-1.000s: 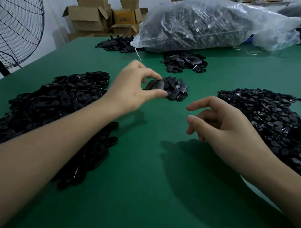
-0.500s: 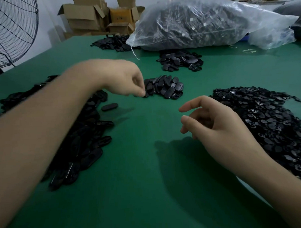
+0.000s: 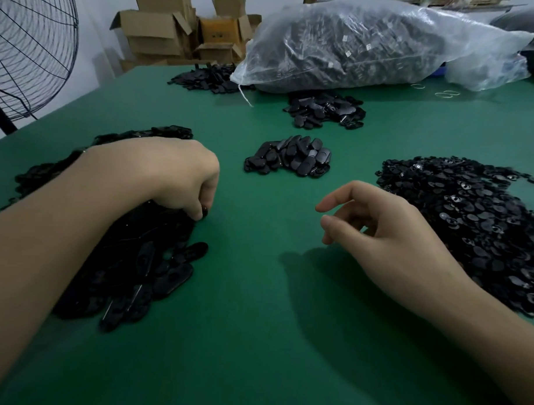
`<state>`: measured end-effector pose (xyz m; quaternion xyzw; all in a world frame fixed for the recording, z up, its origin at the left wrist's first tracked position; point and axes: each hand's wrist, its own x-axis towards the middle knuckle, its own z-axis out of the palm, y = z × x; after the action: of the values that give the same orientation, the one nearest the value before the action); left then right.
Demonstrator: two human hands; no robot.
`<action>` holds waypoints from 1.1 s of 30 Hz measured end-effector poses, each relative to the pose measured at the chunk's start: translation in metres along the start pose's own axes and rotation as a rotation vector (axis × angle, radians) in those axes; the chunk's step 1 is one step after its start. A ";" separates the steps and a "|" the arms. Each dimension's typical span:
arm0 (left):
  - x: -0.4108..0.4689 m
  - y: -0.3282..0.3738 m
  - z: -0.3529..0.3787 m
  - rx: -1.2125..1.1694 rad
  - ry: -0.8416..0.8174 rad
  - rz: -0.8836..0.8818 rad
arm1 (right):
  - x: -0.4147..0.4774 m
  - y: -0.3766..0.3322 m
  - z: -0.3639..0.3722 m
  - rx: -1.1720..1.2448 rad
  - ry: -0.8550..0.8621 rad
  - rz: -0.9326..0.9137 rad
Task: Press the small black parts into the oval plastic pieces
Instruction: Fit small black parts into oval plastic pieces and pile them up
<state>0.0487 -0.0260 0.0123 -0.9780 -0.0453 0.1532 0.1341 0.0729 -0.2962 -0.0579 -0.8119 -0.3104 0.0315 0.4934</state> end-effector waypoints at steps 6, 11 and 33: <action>0.002 -0.006 -0.002 -0.574 0.022 0.153 | 0.001 0.000 0.000 -0.007 0.002 -0.003; 0.000 0.008 0.008 -0.954 -0.093 0.227 | 0.001 -0.001 0.000 0.005 0.016 -0.001; -0.018 0.088 0.069 -1.483 0.261 0.222 | 0.019 0.027 -0.027 -0.977 0.203 0.114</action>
<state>0.0148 -0.0962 -0.0700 -0.8209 -0.0215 -0.0218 -0.5702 0.1113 -0.3161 -0.0614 -0.9627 -0.1946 -0.1699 0.0808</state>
